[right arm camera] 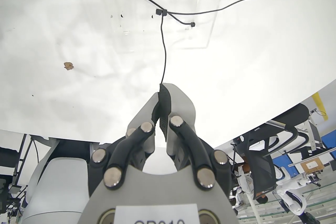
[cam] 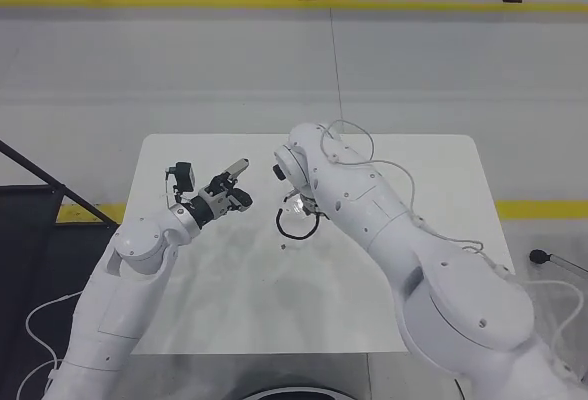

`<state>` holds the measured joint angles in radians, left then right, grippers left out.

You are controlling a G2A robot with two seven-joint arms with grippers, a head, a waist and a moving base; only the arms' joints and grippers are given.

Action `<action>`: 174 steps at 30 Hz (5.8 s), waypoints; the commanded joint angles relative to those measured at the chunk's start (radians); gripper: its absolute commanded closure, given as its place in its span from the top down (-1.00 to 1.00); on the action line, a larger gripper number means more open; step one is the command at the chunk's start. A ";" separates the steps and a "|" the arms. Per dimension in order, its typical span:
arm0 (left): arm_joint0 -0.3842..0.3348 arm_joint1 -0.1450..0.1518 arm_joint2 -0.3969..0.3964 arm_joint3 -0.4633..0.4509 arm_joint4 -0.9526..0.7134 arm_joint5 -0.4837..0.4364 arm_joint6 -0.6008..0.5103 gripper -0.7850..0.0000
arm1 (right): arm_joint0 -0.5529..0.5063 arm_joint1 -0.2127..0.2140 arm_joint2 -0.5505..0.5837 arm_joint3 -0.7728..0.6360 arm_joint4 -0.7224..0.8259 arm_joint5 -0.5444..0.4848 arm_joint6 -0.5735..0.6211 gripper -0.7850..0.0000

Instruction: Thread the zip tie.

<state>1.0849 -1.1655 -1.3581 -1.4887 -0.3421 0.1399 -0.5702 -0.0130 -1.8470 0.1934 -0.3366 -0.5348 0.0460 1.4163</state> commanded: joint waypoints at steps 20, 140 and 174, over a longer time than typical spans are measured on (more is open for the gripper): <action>0.000 0.000 0.000 0.000 0.000 0.000 0.000 1.00 | 0.019 -0.044 0.052 0.109 0.002 -0.061 -0.078 -0.19; -0.018 -0.008 0.003 -0.021 0.019 -0.039 0.091 1.00 | -0.088 0.547 0.397 -0.372 0.124 -0.964 -1.021 1.00; -0.041 -0.012 0.018 -0.012 0.027 -0.031 0.096 1.00 | -0.620 0.801 0.715 -1.249 -0.264 -0.494 -0.488 1.00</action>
<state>1.0438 -1.1777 -1.3403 -1.5003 -0.3156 0.1091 -0.4739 -0.6488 -1.0397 0.9364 -1.6204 -0.7725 -0.4551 0.9345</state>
